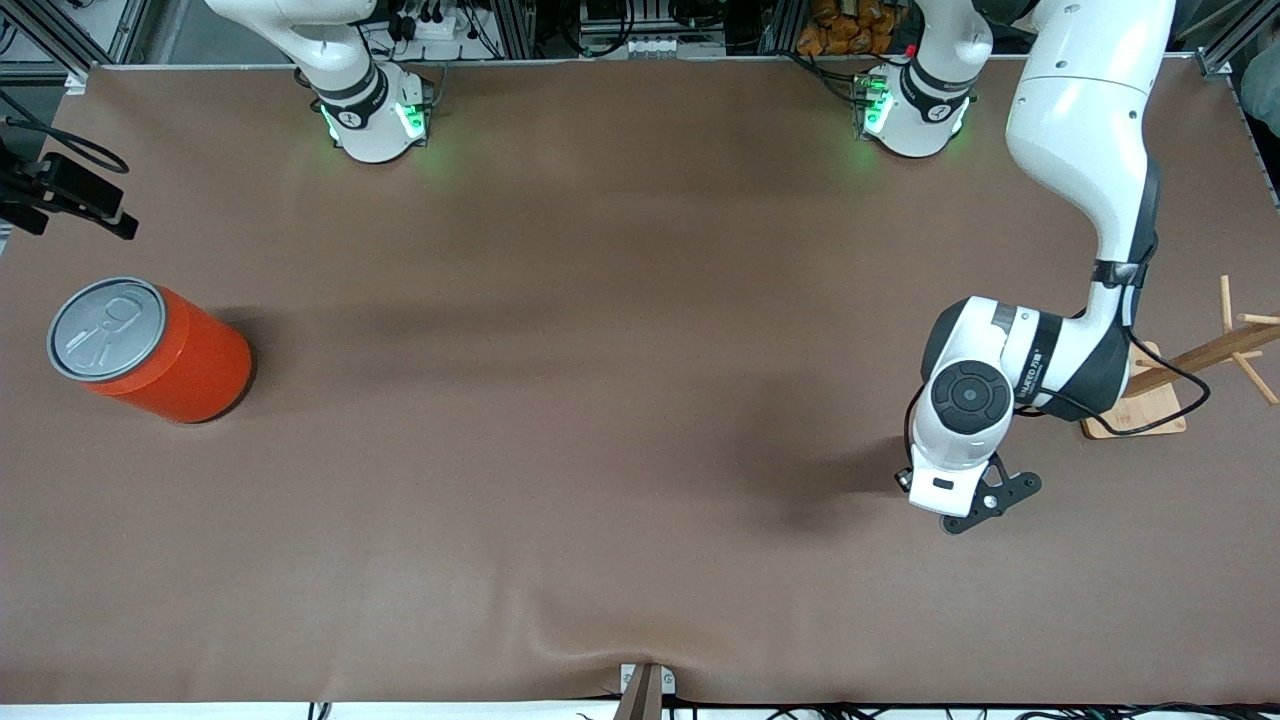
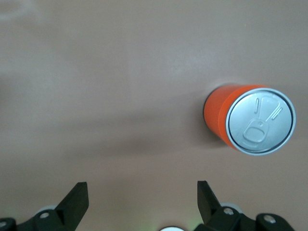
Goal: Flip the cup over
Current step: 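Lift the cup with the left gripper and carry it toward the wooden stand, then lower the held cup with the left gripper beside the wooden stand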
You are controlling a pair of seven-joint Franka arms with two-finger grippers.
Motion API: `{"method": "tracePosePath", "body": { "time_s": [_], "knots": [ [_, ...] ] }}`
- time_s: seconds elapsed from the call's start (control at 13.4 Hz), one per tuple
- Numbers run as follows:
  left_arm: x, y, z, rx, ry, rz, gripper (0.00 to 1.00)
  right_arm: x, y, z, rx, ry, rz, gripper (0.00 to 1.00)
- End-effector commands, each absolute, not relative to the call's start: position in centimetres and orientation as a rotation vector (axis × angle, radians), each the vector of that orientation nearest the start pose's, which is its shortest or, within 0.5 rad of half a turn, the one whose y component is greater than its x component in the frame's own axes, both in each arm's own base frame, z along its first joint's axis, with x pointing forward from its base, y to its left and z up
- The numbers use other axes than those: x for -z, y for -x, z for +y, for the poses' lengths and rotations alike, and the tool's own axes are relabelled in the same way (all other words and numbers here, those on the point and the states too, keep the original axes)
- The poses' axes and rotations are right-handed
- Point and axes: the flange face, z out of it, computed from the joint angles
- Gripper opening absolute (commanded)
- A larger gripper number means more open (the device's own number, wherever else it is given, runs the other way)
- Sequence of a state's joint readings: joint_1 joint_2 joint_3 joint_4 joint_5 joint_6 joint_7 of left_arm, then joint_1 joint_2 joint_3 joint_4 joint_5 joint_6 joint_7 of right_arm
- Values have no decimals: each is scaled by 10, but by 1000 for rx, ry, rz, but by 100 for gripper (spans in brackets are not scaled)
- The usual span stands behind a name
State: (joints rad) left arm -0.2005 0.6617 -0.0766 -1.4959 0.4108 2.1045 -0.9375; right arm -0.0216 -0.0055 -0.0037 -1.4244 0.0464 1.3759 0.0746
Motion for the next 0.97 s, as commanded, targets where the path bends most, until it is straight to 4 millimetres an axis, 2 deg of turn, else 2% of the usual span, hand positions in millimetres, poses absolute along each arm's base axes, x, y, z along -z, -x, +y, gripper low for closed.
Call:
{"method": "tracePosePath", "body": {
  "time_s": [0.0, 0.37, 0.6, 0.9],
  "knots": [
    [-272, -688, -167, 261, 2724, -690, 0, -683, -532, -5, -87, 3079, 123, 100],
    [-252, -677, -176, 449, 2631, -934, 0, -673, -543, -2, -78, 3079, 116, 100],
    [-254, -677, -176, 474, 2603, -1030, 0, -664, -546, -2, -99, 3079, 115, 100],
    [-257, -678, -173, 536, 2514, -1264, 0, -662, -547, -1, -99, 3078, 115, 100]
  ]
}}
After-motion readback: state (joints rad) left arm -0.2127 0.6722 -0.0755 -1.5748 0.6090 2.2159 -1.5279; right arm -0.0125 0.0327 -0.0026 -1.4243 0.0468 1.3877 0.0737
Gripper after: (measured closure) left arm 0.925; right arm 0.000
